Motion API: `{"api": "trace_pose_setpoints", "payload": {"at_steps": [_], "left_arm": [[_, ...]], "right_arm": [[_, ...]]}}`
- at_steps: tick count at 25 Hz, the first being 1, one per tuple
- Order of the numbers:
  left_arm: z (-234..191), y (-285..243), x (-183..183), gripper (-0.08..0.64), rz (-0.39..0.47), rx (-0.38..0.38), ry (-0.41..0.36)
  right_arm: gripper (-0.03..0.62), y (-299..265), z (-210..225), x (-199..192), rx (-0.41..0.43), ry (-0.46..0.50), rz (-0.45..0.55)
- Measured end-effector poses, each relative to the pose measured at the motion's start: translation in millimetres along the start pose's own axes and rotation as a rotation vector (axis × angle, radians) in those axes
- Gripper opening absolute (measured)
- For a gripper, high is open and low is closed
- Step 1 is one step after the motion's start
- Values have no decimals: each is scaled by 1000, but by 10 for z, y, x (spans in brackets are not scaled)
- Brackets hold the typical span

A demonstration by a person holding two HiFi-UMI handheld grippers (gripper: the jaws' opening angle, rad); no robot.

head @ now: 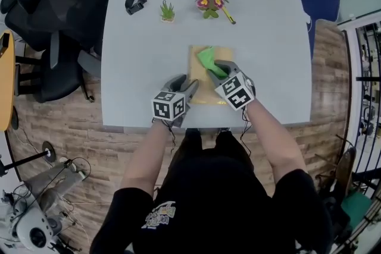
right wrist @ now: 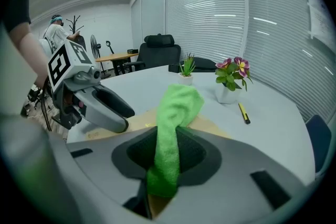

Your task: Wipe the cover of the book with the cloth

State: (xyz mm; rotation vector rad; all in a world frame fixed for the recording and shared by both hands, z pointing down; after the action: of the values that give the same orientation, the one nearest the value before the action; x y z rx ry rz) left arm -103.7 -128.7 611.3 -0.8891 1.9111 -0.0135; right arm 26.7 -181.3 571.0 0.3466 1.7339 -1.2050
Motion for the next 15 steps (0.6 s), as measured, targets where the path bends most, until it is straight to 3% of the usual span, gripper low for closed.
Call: {"api": "trace_pose_setpoints", "payload": {"at_steps": [15], "left_arm": [[-4,-1,8,215,-3,0,-1]], "right_arm": [[98,228,-520,-121,41,-22,-8]]}}
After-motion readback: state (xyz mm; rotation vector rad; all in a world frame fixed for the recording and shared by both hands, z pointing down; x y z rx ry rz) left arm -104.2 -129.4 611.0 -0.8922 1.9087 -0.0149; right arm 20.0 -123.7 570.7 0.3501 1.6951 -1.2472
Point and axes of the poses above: the fingertips, and each gripper's own axes: y backward along the fingers, z to its right, x out of its top, the point moved 6 cm from there along y, backward along the fingers, and after that the axes turned 12 degrees about z, right-handed, at the moved point
